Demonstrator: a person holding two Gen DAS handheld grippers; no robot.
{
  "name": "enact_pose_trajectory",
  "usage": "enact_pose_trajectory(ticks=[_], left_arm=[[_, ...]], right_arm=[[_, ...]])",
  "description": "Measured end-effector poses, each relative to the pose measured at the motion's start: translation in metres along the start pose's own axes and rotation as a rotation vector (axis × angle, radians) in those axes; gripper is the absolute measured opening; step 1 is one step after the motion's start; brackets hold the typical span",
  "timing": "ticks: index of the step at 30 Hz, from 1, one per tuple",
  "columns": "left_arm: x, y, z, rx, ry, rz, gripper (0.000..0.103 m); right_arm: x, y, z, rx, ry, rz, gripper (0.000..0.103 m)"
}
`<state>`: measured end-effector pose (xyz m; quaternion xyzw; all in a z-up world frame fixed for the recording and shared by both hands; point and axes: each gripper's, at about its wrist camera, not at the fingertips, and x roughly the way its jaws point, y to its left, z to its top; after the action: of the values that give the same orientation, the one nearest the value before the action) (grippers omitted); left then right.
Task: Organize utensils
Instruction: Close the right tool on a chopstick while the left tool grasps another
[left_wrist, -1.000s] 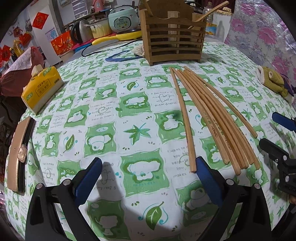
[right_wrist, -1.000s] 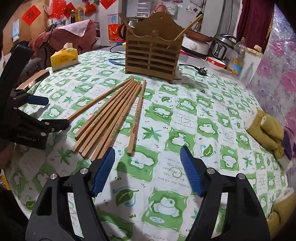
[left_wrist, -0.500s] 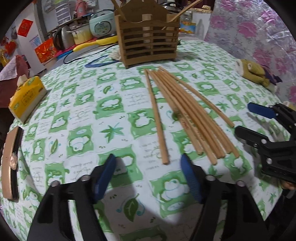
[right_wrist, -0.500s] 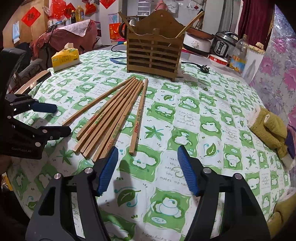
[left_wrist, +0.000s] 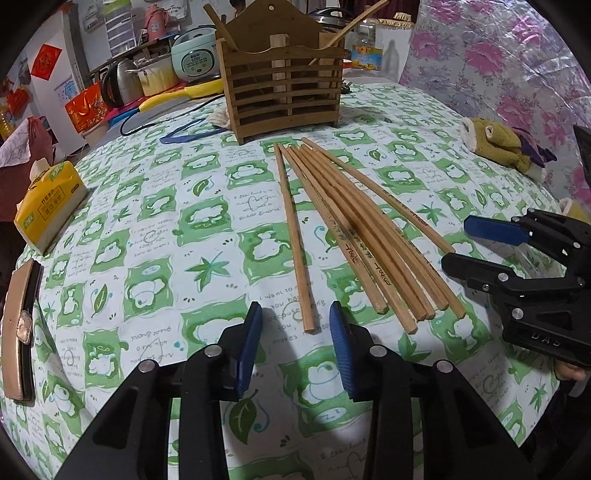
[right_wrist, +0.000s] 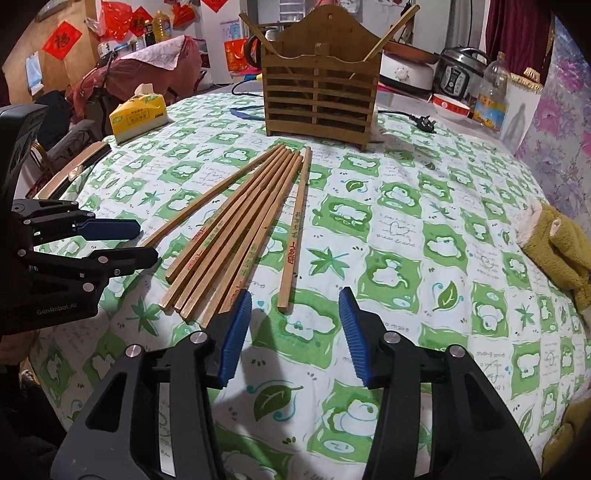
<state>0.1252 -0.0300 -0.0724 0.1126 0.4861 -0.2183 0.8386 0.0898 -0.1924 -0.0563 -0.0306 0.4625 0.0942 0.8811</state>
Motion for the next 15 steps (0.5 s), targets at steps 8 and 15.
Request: enact_pose_trajectory(ticks=[8,15], left_arm=[[-0.0011,-0.0029,-0.0007,0.002,-0.005,-0.017,0.009],[-0.0067,0.0039,-0.0003,-0.034,-0.027,-0.035,0.007]], right_arm=[[0.0086,-0.0059,0.0029,0.057,0.039,0.071,0.007],[-0.0008,-0.0088,0.0016,0.075,-0.013,0.089,0.007]])
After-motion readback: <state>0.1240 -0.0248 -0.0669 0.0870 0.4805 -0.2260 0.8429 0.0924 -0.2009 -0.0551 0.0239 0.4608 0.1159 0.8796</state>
